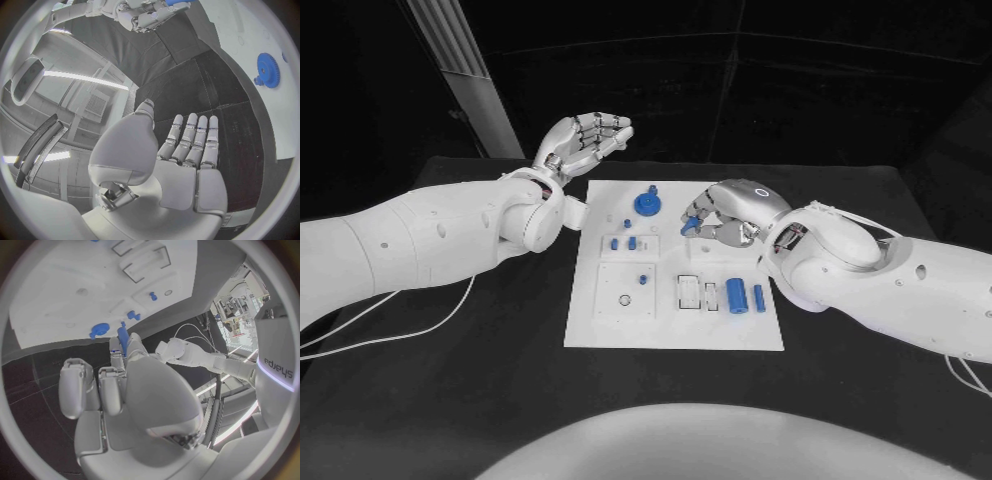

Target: Assemble the parts on the task board

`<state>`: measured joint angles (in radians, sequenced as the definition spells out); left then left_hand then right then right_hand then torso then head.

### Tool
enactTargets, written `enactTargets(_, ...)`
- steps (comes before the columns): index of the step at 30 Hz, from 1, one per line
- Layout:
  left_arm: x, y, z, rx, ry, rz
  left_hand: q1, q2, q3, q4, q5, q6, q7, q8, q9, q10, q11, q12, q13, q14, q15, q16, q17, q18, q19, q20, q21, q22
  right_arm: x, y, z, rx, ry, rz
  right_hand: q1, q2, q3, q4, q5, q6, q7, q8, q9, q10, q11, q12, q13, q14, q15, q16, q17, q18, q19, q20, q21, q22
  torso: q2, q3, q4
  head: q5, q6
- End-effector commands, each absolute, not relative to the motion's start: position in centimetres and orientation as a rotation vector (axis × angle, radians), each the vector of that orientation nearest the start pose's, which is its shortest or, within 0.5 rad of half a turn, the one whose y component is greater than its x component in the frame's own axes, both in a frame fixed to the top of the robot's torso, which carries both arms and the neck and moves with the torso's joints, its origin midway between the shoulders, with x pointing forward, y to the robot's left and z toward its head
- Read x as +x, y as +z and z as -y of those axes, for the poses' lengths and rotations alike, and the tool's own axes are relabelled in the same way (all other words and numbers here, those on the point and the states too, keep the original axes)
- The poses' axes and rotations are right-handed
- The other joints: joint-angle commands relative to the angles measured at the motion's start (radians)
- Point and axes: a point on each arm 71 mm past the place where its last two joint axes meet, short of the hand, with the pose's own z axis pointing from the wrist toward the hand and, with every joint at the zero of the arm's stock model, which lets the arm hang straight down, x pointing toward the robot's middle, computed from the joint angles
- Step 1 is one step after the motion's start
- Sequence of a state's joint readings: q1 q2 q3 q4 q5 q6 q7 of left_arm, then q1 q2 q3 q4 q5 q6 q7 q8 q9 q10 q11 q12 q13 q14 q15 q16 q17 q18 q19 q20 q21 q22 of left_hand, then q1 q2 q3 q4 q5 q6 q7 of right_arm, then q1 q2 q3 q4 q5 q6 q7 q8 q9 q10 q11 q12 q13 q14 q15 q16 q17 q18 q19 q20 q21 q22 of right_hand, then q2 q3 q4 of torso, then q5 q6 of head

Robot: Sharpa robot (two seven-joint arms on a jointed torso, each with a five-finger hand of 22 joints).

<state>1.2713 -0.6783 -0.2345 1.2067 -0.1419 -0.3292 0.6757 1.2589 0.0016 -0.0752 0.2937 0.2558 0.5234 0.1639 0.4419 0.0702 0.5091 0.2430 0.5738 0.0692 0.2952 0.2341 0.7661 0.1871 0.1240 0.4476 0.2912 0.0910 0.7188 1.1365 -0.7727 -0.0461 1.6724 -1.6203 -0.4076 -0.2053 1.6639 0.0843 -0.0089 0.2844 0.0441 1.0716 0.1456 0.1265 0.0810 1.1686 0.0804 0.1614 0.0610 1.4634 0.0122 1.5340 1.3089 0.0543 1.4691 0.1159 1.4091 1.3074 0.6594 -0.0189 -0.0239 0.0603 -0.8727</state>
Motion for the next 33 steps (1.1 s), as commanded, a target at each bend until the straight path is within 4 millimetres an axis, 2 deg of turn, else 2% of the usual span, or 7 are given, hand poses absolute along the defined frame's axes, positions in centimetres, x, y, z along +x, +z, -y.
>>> enactTargets(1, 52.6, -18.9, -21.8, -0.595, -1.542, -1.153, 0.000, 0.009, -0.005, -0.001, 0.003, -0.008, 0.116, 0.005, -0.001, -0.004, -0.001, 0.005, -0.001, -0.006, 0.003, 0.005, -0.001, -0.016, 0.003, -0.001, -0.004, -0.001, 42.9, -18.6, 10.9, -0.301, 0.858, -1.544, 0.012, 0.001, 0.003, 0.004, 0.003, 0.012, -0.007, 0.005, 0.002, 0.006, -0.001, -0.005, -0.001, 0.087, -0.007, 0.004, 0.155, -0.015, 0.035, -0.006, 0.003, 0.181, 0.000, -0.0004, 0.0025, 0.005, 0.000)
enactTargets(5, 52.6, -18.9, -21.8, -0.595, -1.542, -1.153, 0.000, 0.009, -0.005, -0.001, 0.003, -0.008, 0.116, 0.005, -0.001, -0.004, -0.001, 0.005, -0.001, -0.006, 0.003, 0.005, -0.001, -0.016, 0.003, -0.001, -0.004, -0.001, 42.1, -18.5, 8.9, -0.357, 0.930, -1.558, 0.015, 0.002, 0.003, 0.004, 0.002, 0.011, -0.006, 0.003, 0.001, 0.007, -0.001, -0.010, -0.001, 0.087, -0.007, 0.004, 0.155, -0.015, 0.035, -0.007, 0.003, 0.181, 0.001, 0.0006, 0.0007, 0.017, 0.000)
enactTargets(8, 52.6, -18.9, -21.8, -0.595, -1.542, -1.152, 0.000, 0.009, -0.005, -0.001, 0.003, -0.008, 0.116, 0.005, -0.001, -0.004, -0.001, 0.005, -0.001, -0.006, 0.003, 0.005, -0.001, -0.016, 0.003, -0.001, -0.004, -0.001, 41.6, -18.5, 7.5, -0.401, 0.972, -1.571, 0.018, 0.002, 0.004, 0.004, 0.003, 0.010, -0.005, 0.002, 0.000, 0.006, 0.000, -0.014, -0.001, 0.088, -0.007, 0.005, 0.157, -0.015, 0.035, -0.007, 0.003, 0.181, 0.001, -0.0004, 0.0016, 0.021, 0.000)
enactTargets(16, 52.7, -18.9, -21.8, -0.594, -1.543, -1.152, 0.000, 0.009, -0.005, -0.001, 0.003, -0.008, 0.116, 0.005, -0.001, -0.004, -0.001, 0.005, -0.001, -0.006, 0.003, 0.005, -0.001, -0.016, 0.003, -0.001, -0.004, -0.001, 41.2, -19.1, 5.0, -0.532, 1.007, -1.618, 0.023, 0.004, 0.006, 0.004, 0.003, 0.008, -0.004, -0.001, -0.001, 0.006, 0.001, -0.023, -0.001, 0.088, -0.006, 0.006, 0.160, -0.015, 0.035, -0.006, 0.003, 0.181, 0.001, 0.0001, 0.0002, 0.037, 0.000)
enactTargets(25, 52.6, -18.8, -21.8, -0.594, -1.543, -1.152, 0.001, 0.010, -0.007, -0.001, 0.003, -0.009, 0.116, 0.006, -0.001, -0.005, 0.000, 0.007, -0.002, -0.006, 0.003, 0.006, -0.003, -0.017, 0.003, -0.001, -0.005, -0.002, 40.8, -20.1, 3.7, -0.735, 0.950, -1.644, 0.023, 0.002, 0.004, 0.004, 0.003, 0.006, -0.001, -0.005, -0.003, 0.004, 0.004, -0.030, -0.001, 0.088, -0.004, 0.006, 0.160, -0.015, 0.034, -0.006, 0.002, 0.181, 0.001, 0.0010, 0.0001, 0.047, 0.000)
enactTargets(33, 52.6, -18.8, -21.8, -0.594, -1.542, -1.152, 0.001, 0.010, -0.007, -0.001, 0.003, -0.009, 0.116, 0.006, -0.001, -0.005, 0.000, 0.007, -0.002, -0.006, 0.003, 0.006, -0.003, -0.017, 0.003, -0.001, -0.005, -0.002, 40.7, -20.9, 3.0, -0.800, 0.912, -1.646, 0.026, 0.003, 0.005, 0.004, 0.003, 0.005, 0.000, -0.007, -0.004, 0.003, 0.005, -0.036, -0.001, 0.089, -0.003, 0.007, 0.163, -0.015, 0.034, -0.005, 0.002, 0.181, 0.001, 0.0008, -0.0002, 0.048, 0.000)
